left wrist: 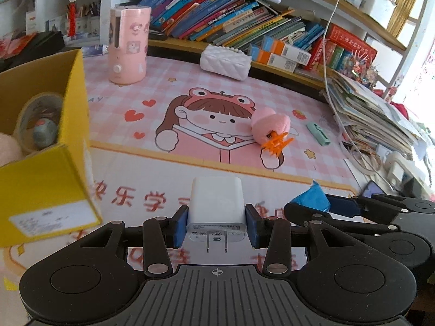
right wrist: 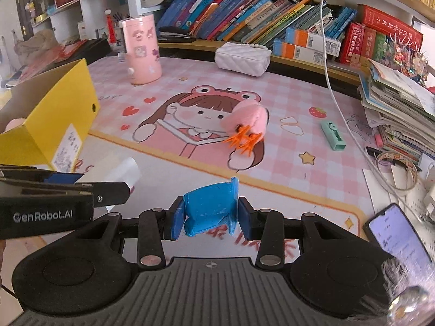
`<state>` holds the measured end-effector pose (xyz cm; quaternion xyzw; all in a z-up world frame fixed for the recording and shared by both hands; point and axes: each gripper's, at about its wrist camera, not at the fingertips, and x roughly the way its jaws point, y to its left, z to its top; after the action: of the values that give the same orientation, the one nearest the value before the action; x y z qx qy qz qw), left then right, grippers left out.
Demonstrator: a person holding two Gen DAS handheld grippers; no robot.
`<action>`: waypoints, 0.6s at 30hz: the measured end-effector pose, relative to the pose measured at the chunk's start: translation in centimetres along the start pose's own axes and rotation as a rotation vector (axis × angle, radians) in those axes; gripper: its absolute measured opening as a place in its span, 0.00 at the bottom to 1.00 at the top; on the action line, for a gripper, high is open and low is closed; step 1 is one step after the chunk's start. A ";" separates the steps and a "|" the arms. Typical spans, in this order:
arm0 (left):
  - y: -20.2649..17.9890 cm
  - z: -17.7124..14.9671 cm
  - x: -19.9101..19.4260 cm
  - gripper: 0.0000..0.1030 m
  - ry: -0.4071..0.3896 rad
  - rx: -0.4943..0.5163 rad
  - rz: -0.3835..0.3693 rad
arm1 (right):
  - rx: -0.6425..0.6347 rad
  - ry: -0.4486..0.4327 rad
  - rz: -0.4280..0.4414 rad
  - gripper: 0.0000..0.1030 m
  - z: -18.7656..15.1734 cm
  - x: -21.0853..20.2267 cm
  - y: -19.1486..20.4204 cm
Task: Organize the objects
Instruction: 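Carry the charger and blue piece with both grippers over the yellow box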
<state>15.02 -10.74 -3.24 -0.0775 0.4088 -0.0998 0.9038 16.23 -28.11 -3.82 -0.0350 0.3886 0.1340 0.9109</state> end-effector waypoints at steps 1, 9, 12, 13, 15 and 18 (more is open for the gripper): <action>0.3 -0.3 -0.5 0.40 -0.004 -0.002 -0.001 | 0.005 0.005 -0.001 0.37 -0.2 -0.3 0.4; 3.3 -2.9 -4.5 0.40 -0.027 -0.037 -0.001 | -0.024 0.011 0.011 0.37 -1.8 -2.7 4.9; 4.5 -3.7 -6.0 0.40 -0.038 -0.049 0.007 | -0.041 0.009 0.023 0.37 -2.4 -3.5 6.7; 4.9 -4.0 -6.5 0.40 -0.042 -0.053 0.010 | -0.046 0.007 0.027 0.37 -2.7 -3.8 7.4; 5.7 -4.6 -7.5 0.40 -0.048 -0.061 0.017 | -0.052 0.003 0.038 0.37 -3.0 -4.3 8.6; 7.0 -5.5 -9.0 0.40 -0.059 -0.073 0.031 | -0.062 -0.002 0.051 0.37 -3.6 -4.9 10.4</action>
<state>5.84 -2.10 -1.89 -0.1072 0.3866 -0.0683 0.9135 7.65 -19.79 -2.37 -0.0534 0.3841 0.1693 0.9061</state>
